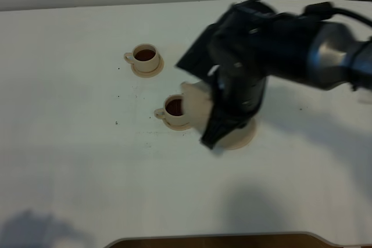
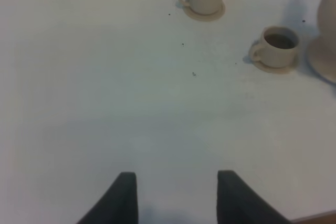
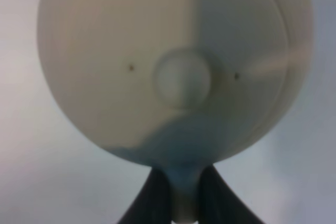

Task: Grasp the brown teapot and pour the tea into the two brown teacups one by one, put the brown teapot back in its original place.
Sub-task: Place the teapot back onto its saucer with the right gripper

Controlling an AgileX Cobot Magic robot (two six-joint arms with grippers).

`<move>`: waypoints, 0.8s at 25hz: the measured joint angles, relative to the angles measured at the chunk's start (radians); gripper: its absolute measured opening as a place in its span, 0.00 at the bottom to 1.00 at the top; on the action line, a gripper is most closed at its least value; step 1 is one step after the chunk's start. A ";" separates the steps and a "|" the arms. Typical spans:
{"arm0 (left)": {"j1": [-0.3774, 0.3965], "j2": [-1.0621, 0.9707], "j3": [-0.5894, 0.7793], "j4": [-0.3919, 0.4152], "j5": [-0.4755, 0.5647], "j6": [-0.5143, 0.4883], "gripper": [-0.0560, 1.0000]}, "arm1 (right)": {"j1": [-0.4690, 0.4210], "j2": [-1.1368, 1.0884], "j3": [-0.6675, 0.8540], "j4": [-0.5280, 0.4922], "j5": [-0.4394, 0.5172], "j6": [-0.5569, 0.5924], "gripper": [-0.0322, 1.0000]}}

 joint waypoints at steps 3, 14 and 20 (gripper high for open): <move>0.000 0.000 0.000 0.000 0.000 0.000 0.39 | -0.057 -0.028 0.079 0.003 -0.050 0.000 0.15; 0.000 0.000 0.000 0.000 0.000 0.000 0.39 | -0.118 -0.021 0.220 0.008 -0.271 -0.001 0.15; 0.000 0.000 0.000 0.000 0.000 -0.001 0.39 | -0.118 0.043 0.226 0.023 -0.318 -0.001 0.15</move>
